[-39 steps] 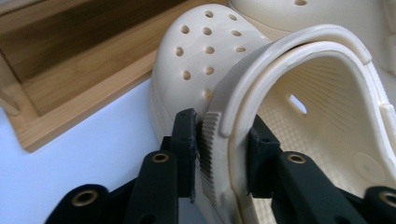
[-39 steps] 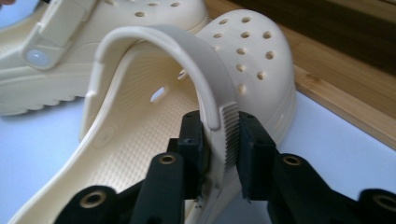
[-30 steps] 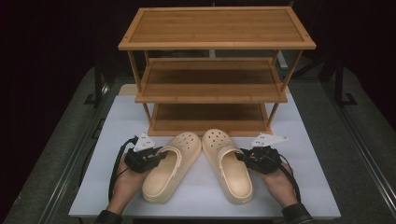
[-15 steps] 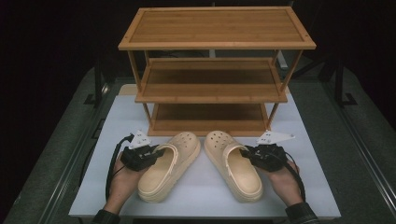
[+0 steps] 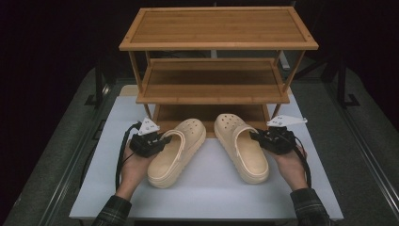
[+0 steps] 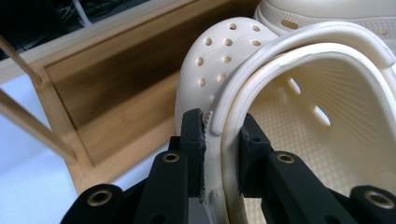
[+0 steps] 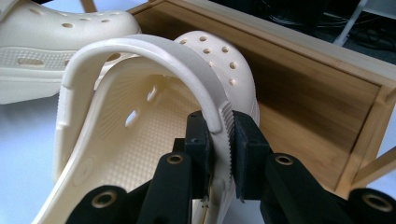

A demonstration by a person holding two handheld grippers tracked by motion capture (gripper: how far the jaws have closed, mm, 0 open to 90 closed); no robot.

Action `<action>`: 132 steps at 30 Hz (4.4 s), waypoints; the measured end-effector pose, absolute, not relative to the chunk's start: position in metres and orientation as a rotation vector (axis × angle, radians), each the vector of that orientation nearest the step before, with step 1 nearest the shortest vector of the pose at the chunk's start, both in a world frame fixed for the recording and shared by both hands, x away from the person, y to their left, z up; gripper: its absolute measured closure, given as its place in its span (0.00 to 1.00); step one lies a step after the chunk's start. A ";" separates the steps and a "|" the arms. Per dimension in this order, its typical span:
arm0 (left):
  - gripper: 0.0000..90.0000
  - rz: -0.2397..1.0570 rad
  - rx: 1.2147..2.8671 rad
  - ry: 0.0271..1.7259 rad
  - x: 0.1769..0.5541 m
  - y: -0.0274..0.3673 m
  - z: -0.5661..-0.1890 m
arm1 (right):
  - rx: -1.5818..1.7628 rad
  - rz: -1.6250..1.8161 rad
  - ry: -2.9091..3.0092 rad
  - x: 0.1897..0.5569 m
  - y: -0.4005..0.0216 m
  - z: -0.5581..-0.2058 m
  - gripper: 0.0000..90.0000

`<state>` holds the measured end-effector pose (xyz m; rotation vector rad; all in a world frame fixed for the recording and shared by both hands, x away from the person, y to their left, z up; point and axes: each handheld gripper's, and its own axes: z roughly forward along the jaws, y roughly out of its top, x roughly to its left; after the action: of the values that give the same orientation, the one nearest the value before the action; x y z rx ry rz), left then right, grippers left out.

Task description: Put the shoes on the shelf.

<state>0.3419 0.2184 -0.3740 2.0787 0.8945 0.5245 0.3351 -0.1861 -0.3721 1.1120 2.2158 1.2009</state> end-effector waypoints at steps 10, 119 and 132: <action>0.85 0.559 2.052 0.925 0.376 0.202 -0.379 | 1.152 1.184 2.193 0.368 -0.183 -0.379 0.87; 0.01 0.308 2.134 0.750 0.357 0.175 -0.443 | 1.059 1.225 2.426 0.347 -0.159 -0.433 0.04; 0.10 0.300 2.113 0.751 0.363 0.159 -0.445 | 1.060 1.211 2.393 0.350 -0.135 -0.432 0.15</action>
<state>0.3629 0.1590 -0.4445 2.1135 0.7507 0.2997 0.3498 -0.1349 -0.4319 1.0600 2.3932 1.2114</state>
